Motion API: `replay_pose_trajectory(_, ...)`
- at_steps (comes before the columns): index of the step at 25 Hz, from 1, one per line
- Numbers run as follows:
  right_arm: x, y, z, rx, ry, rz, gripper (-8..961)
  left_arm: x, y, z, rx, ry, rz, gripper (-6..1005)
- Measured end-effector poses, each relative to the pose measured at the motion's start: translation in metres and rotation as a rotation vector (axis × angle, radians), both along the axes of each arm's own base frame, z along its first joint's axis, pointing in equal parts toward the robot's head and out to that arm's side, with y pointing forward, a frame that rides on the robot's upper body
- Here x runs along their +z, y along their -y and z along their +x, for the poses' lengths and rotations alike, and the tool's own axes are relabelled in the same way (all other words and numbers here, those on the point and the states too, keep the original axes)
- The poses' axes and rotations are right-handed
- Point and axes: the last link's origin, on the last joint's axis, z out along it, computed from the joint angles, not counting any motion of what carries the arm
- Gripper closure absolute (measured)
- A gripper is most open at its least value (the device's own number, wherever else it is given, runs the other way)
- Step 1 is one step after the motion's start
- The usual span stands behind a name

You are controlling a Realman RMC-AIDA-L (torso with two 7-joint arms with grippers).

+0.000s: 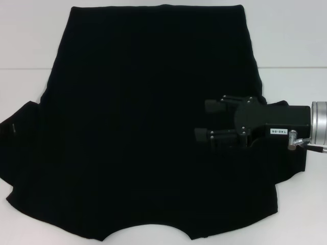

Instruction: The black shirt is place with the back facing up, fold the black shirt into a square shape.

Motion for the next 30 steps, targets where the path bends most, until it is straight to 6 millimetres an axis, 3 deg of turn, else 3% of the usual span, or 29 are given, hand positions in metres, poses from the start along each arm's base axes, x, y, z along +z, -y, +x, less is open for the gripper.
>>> replay_pose_trajectory(30, 0.000, -0.001, 0.000, 0.002, 0.002, 0.006, 41, -0.012, 0.003, -0.006, 0.019, 0.002, -0.026, 110)
